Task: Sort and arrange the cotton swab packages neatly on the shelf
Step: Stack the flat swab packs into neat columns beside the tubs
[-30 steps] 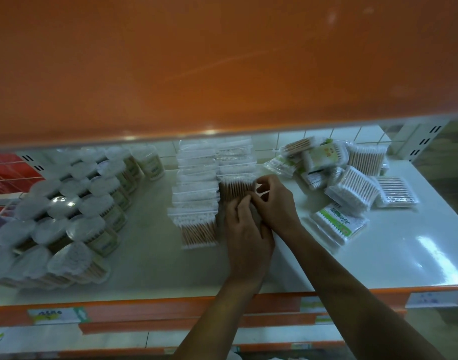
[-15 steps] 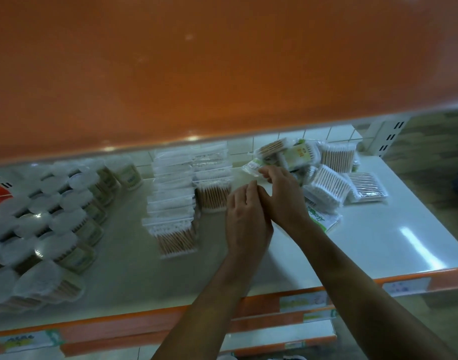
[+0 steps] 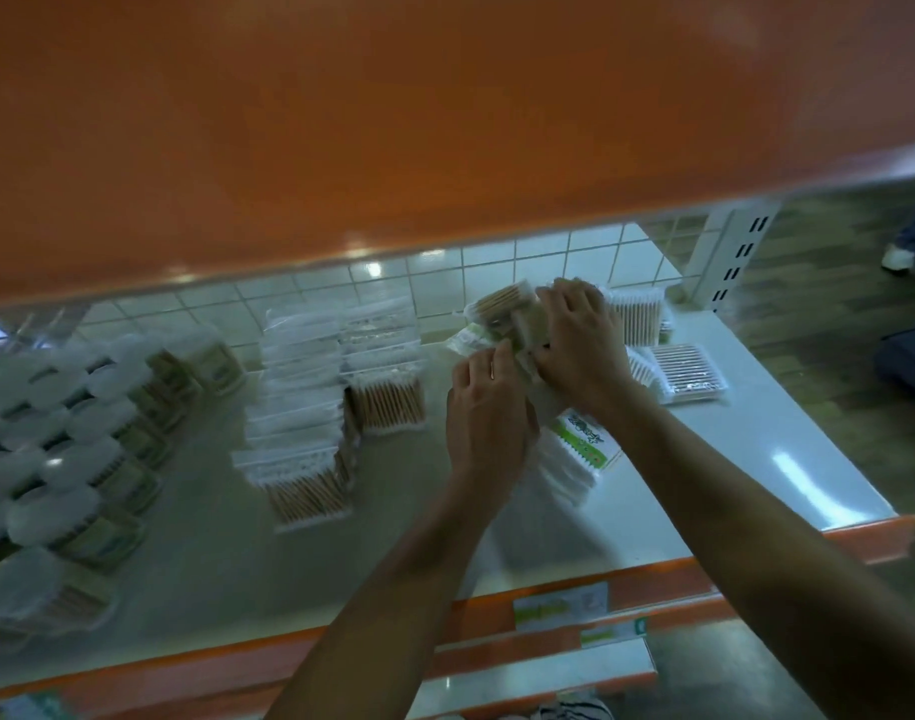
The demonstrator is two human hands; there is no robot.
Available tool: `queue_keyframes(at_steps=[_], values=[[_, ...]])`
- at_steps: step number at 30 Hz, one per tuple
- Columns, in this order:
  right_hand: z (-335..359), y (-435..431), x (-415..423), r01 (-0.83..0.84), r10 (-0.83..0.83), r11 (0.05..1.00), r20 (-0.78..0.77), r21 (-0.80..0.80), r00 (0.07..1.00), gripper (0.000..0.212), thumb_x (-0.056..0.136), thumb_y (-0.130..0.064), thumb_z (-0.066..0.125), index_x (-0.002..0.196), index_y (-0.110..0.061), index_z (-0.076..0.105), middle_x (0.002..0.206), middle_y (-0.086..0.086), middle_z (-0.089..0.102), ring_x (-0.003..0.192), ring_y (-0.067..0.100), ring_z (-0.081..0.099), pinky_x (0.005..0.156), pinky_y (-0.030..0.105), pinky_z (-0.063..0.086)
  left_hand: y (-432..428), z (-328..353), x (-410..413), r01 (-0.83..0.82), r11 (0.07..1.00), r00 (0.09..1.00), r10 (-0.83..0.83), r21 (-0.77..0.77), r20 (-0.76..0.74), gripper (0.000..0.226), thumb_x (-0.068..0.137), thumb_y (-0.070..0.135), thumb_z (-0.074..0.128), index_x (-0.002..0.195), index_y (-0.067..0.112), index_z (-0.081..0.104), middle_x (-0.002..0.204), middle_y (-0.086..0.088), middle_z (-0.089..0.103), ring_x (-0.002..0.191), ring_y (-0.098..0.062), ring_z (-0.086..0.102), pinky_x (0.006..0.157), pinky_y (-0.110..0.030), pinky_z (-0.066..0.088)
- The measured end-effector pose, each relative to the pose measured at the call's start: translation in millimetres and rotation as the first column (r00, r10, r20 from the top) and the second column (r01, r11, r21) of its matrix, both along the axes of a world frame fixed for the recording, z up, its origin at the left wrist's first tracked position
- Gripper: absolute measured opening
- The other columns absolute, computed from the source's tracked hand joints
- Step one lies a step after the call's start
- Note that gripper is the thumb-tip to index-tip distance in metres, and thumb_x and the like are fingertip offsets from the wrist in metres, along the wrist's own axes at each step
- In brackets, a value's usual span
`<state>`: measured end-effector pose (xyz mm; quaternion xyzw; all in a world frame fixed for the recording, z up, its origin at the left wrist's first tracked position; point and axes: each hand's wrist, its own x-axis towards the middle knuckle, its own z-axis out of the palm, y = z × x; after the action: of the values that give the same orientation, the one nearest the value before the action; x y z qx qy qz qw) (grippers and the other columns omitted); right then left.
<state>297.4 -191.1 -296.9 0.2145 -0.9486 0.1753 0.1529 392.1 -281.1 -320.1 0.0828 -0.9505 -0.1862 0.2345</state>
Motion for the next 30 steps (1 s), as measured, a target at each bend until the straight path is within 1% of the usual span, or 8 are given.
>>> queue_keyframes(at_steps=[4, 8, 13, 17, 22, 24, 27, 30], values=[[-3.9, 7.7, -13.7, 0.013, -0.026, 0.993, 0.113, 0.116, 0.993, 0.070, 0.075, -0.029, 0.065, 0.136, -0.011, 0.036, 0.144, 0.009, 0.034, 0.135, 0.031, 0.025, 0.107, 0.048, 0.026, 7.0, 4.4, -0.2, 0.012, 0.999, 1.000, -0.013, 0.047, 0.012, 0.059, 0.071, 0.009, 0.068, 0.127, 0.008, 0.052, 0.115, -0.012, 0.059, 0.102, -0.031, 0.053, 0.081, -0.038, 0.047], [-1.4, 4.7, -18.2, 0.021, -0.039, 0.996, 0.219, 0.086, 0.975, 0.070, 0.076, -0.032, 0.069, 0.136, -0.017, 0.036, 0.144, 0.008, 0.030, 0.130, 0.036, 0.029, 0.101, 0.051, 0.033, 8.7, 6.6, -0.3, -0.002, 0.999, 1.000, 0.002, 0.040, -0.003, 0.057, 0.070, 0.009, 0.067, 0.125, 0.009, 0.054, 0.112, -0.012, 0.060, 0.098, -0.032, 0.055, 0.077, -0.039, 0.048], [1.9, 6.8, -14.3, 0.025, -0.027, 1.000, 0.171, 0.018, 0.985, 0.056, 0.076, -0.023, 0.068, 0.127, -0.016, 0.045, 0.134, 0.010, 0.038, 0.117, 0.036, 0.040, 0.090, 0.047, 0.039, 5.9, 7.4, 1.9, -0.015, 0.998, 1.000, 0.014, 0.069, 0.020, 0.058, 0.075, 0.012, 0.065, 0.130, 0.011, 0.049, 0.120, -0.011, 0.056, 0.105, -0.030, 0.051, 0.084, -0.037, 0.045], [4.4, 11.3, -3.3, 0.001, 0.016, 0.994, 0.162, -0.105, 0.987, 0.055, 0.075, -0.014, 0.064, 0.127, -0.013, 0.046, 0.135, 0.014, 0.035, 0.116, 0.037, 0.037, 0.092, 0.044, 0.037, 4.3, 8.8, 2.5, -0.024, 0.991, 0.999, 0.020, 0.130, 0.035, 0.061, 0.077, 0.015, 0.064, 0.135, 0.011, 0.044, 0.128, -0.009, 0.051, 0.112, -0.030, 0.049, 0.091, -0.037, 0.042], [6.2, 14.0, 14.3, -0.063, 0.087, 0.966, 0.085, -0.250, 0.993, 0.052, 0.070, -0.004, 0.061, 0.121, -0.006, 0.052, 0.132, 0.018, 0.039, 0.116, 0.039, 0.039, 0.096, 0.045, 0.037, 4.2, 15.5, 4.5, -0.011, 0.954, 0.999, -0.002, 0.299, 0.042, 0.057, 0.084, 0.018, 0.060, 0.137, 0.014, 0.039, 0.129, -0.008, 0.048, 0.116, -0.026, 0.049, 0.092, -0.033, 0.039], [3.3, 13.6, 20.1, -0.100, 0.115, 0.942, 0.028, -0.319, 0.993, 0.047, 0.069, -0.008, 0.060, 0.115, -0.005, 0.054, 0.128, 0.019, 0.042, 0.114, 0.039, 0.042, 0.094, 0.048, 0.042, 4.0, 22.0, 5.2, -0.009, 0.892, 1.000, -0.004, 0.452, 0.028, 0.044, 0.091, 0.023, 0.052, 0.135, 0.019, 0.043, 0.125, -0.006, 0.052, 0.113, -0.022, 0.052, 0.088, -0.030, 0.039], [0.5, 12.5, 27.8, -0.154, 0.158, 0.903, -0.024, -0.401, 0.987, 0.046, 0.067, -0.019, 0.054, 0.111, -0.006, 0.053, 0.123, 0.018, 0.042, 0.112, 0.035, 0.045, 0.090, 0.043, 0.045, 0.9, 25.6, 3.5, -0.016, 0.718, 0.999, -0.013, 0.696, 0.036, 0.036, 0.094, 0.045, 0.041, 0.125, 0.027, 0.051, 0.113, 0.001, 0.063, 0.104, -0.017, 0.059, 0.086, -0.030, 0.044], [-1.2, 8.8, 33.4, -0.196, 0.195, 0.865, -0.050, -0.463, 0.980, 0.050, 0.063, 0.001, 0.061, 0.111, -0.003, 0.051, 0.121, 0.018, 0.040, 0.114, 0.030, 0.043, 0.092, 0.037, 0.045, -1.1, 27.5, 3.0, -0.043, 0.471, 0.998, -0.016, 0.881, 0.057, 0.040, 0.089, 0.059, 0.040, 0.111, 0.030, 0.056, 0.102, 0.002, 0.066, 0.088, -0.019, 0.069, 0.082, -0.041, 0.055]])
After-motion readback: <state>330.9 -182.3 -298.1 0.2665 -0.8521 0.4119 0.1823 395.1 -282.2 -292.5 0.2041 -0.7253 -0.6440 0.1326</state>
